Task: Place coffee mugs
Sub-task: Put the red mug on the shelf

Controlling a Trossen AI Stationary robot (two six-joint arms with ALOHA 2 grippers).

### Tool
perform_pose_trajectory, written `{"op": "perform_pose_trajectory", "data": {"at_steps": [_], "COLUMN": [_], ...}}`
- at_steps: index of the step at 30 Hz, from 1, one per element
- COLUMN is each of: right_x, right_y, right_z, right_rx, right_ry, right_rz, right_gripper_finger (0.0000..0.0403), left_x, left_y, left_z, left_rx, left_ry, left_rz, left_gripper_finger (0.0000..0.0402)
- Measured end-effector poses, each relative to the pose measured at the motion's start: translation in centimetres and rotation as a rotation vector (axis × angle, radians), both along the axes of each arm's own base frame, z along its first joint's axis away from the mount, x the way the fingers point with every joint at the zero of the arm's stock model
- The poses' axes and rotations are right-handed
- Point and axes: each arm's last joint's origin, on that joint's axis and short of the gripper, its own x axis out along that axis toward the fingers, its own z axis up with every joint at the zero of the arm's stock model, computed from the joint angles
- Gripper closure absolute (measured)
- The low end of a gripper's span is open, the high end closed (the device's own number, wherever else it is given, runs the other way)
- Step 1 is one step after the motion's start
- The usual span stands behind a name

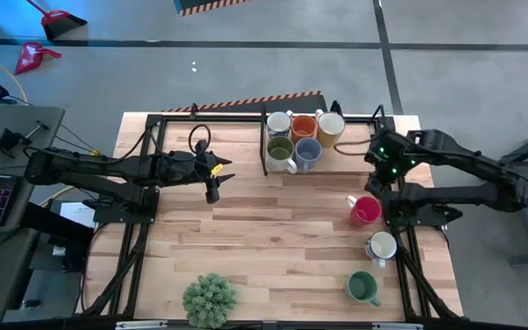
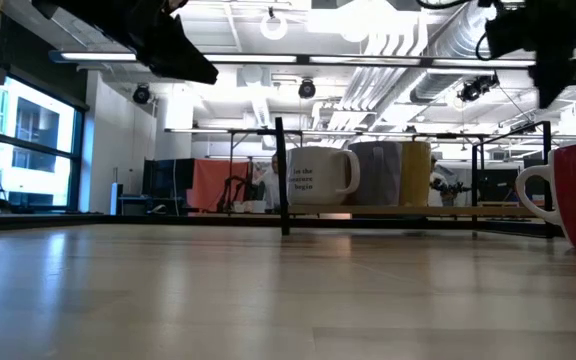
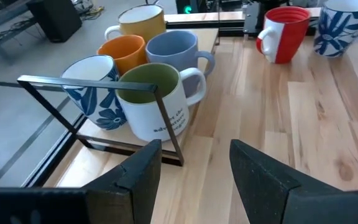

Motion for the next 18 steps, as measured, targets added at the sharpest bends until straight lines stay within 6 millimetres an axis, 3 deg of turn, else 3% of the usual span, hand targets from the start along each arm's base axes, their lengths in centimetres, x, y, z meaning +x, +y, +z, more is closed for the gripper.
{"op": "perform_pose_trajectory", "data": {"at_steps": [6, 14, 18], "right_x": [-0.4, 0.5, 1.0], "right_y": [1.3, 2.3, 2.8], "right_z": [-0.6, -1.0, -2.7], "right_rx": [0.008, -0.162, -0.191], "right_ry": [0.094, 0.16, 0.213], "right_rz": [0.075, 0.12, 0.122], "right_gripper_finger": [0.024, 0.024, 0.024], "left_x": [0.0, 0.0, 0.0], "left_y": [0.0, 0.1, 0.1], "left_z": [0.0, 0.1, 0.1], "left_rx": [0.006, 0.022, 0.022], "left_ry": [0.0, -0.004, -0.007], "left_rz": [0.012, 0.048, 0.05], "left_gripper_finger": [0.0222, 0.0222, 0.0222]}}
